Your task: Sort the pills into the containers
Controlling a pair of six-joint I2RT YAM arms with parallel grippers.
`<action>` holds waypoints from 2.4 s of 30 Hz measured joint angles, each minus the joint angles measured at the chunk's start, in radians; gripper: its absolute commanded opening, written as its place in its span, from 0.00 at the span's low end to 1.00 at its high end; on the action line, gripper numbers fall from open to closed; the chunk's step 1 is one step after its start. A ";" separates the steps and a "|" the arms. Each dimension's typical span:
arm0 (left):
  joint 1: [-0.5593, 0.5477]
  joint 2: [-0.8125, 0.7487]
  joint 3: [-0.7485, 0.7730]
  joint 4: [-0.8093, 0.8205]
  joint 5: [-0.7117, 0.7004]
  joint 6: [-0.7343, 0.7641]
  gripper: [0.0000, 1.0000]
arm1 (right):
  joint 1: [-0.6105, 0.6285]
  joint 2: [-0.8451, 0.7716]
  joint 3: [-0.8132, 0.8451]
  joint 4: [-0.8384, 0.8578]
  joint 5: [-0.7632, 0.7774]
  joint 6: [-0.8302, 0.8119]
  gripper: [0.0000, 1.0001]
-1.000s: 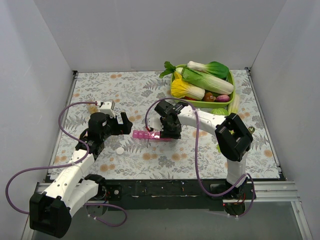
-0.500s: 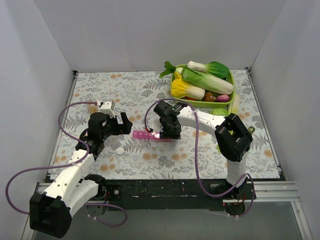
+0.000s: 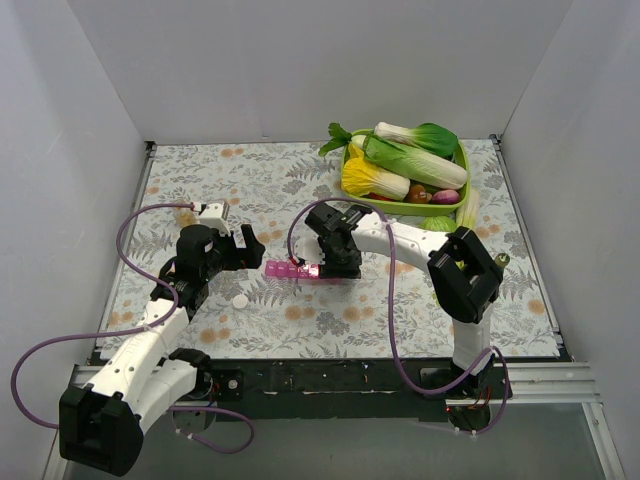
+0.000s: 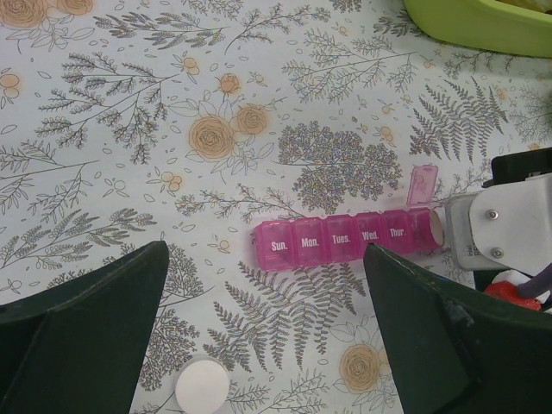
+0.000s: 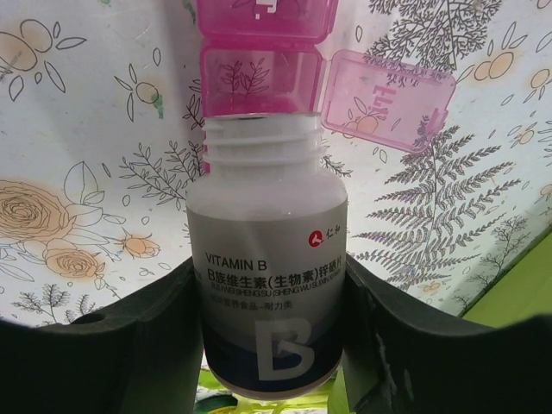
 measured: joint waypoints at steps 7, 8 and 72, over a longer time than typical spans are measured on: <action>0.000 0.000 0.000 0.000 0.002 0.003 0.98 | 0.003 0.005 0.008 -0.002 0.011 0.000 0.04; 0.000 0.000 0.000 0.000 0.003 0.003 0.98 | 0.003 0.005 0.009 -0.003 0.013 0.000 0.03; 0.000 -0.005 0.000 0.000 0.019 0.006 0.98 | 0.037 0.018 0.026 -0.027 0.100 -0.020 0.05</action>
